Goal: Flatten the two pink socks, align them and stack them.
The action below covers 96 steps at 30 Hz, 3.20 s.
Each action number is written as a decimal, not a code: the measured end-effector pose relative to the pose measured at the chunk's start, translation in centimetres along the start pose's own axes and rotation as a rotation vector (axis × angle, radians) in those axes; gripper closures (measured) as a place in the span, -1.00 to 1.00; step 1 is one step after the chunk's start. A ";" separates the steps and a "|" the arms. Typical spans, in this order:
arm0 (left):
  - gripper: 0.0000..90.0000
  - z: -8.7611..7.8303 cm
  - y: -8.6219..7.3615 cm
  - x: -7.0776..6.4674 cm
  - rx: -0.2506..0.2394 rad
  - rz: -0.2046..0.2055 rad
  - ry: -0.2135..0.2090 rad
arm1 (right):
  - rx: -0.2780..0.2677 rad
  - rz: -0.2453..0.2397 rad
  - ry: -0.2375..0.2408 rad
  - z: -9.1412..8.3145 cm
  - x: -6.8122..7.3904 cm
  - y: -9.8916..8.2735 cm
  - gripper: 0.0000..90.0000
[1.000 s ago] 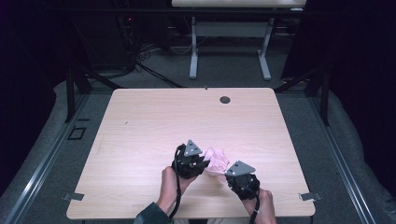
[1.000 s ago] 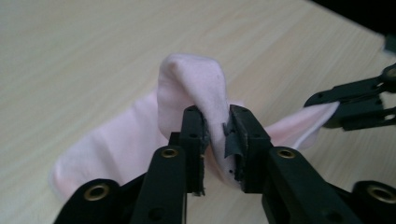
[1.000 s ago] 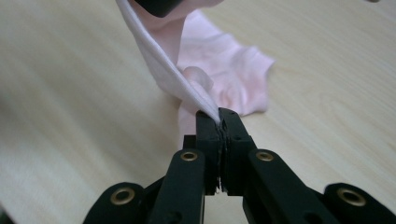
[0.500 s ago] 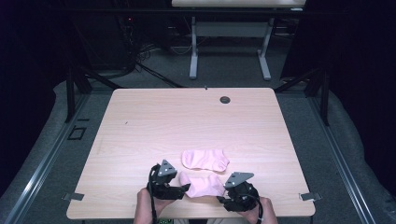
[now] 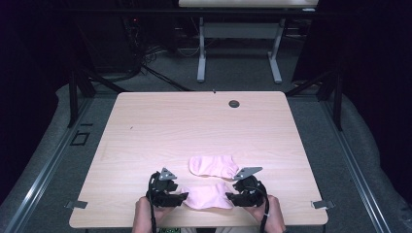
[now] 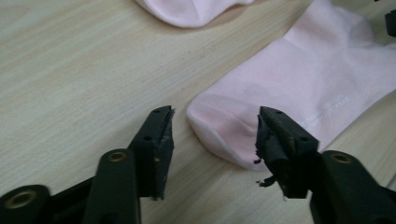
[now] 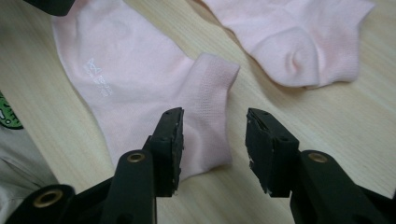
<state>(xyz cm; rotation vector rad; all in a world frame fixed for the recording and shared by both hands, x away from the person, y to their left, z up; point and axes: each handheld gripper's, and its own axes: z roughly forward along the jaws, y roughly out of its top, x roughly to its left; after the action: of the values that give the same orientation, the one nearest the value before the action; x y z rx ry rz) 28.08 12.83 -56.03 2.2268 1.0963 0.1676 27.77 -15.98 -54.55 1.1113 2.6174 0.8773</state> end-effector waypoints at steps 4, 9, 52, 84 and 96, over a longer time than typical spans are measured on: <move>0.32 0.4 -0.1 -0.4 0.010 0.026 0.007 | 0.023 0.001 -0.019 1.1 0.2 0.1 0.43; 0.62 0.8 -0.2 -0.9 0.019 0.057 0.033 | 0.033 0.013 -0.014 1.6 0.3 -0.2 0.67; -0.14 -0.6 -2.6 -2.9 -0.099 0.044 0.070 | 0.019 0.002 0.006 -0.5 -1.9 -1.4 0.44; -0.58 2.6 7.6 4.9 -0.040 -0.025 0.085 | -0.031 0.081 -0.071 0.4 -7.8 4.5 -0.35; 0.01 5.2 9.7 5.3 0.056 -0.006 0.051 | 0.073 0.105 -0.044 3.0 -9.0 6.2 0.08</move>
<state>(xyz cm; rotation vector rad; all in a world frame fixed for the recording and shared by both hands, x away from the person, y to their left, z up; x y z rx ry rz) 39.88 9.93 -55.13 2.2804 1.1473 0.1937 39.01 -17.46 -54.09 1.2820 2.5944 0.7733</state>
